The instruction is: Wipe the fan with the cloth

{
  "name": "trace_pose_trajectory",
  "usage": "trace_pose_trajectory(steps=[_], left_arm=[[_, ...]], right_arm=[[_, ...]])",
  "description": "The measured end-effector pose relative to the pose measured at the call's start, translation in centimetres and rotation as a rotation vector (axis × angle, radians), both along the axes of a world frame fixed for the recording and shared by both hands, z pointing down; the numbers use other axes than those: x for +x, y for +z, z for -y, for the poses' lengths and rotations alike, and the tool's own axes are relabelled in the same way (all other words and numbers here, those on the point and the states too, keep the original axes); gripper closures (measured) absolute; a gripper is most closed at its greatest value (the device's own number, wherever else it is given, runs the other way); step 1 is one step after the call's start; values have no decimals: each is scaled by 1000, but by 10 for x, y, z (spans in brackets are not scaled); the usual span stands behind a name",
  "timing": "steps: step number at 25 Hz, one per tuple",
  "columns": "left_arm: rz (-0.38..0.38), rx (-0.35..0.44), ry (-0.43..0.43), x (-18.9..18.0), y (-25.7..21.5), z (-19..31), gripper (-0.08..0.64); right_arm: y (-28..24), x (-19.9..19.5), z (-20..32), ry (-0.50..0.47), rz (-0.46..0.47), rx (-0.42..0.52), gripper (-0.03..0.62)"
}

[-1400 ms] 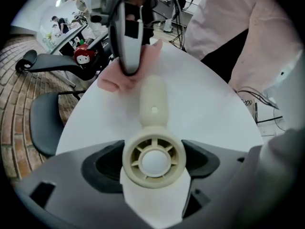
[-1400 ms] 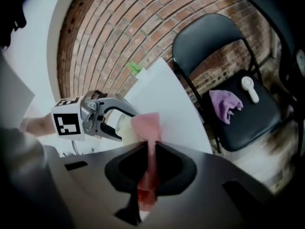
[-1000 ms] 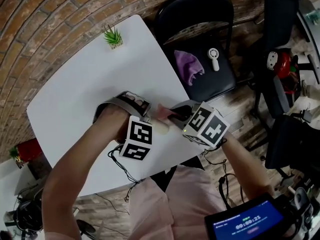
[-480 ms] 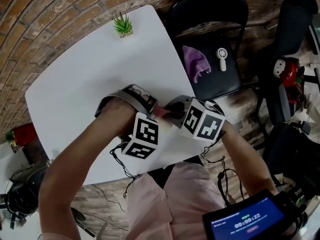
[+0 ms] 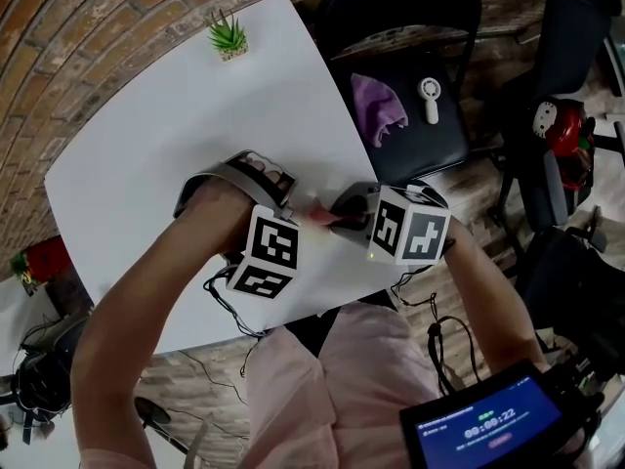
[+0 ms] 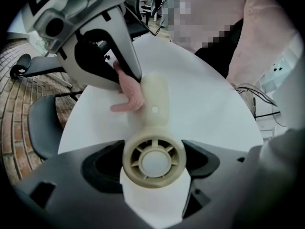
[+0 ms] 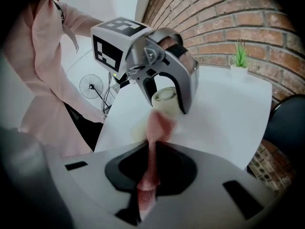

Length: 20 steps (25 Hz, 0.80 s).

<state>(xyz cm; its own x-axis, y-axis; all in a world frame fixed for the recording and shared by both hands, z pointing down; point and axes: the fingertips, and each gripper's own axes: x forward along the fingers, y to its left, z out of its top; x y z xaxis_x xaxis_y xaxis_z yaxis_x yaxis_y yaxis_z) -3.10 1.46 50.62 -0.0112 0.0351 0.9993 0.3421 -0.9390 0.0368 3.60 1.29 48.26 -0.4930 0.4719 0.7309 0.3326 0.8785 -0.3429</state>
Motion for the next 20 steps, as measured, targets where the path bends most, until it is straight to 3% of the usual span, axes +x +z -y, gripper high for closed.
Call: trace_pose_trajectory(steps=[12,20], left_arm=[[-20,-26,-115,-4,1,6,181],[-64,-27,-393,-17,0,13,181]], right_arm=[[-1,20,-19,114,-9,-67,561],[-8,8,-43,157,14,-107,561]])
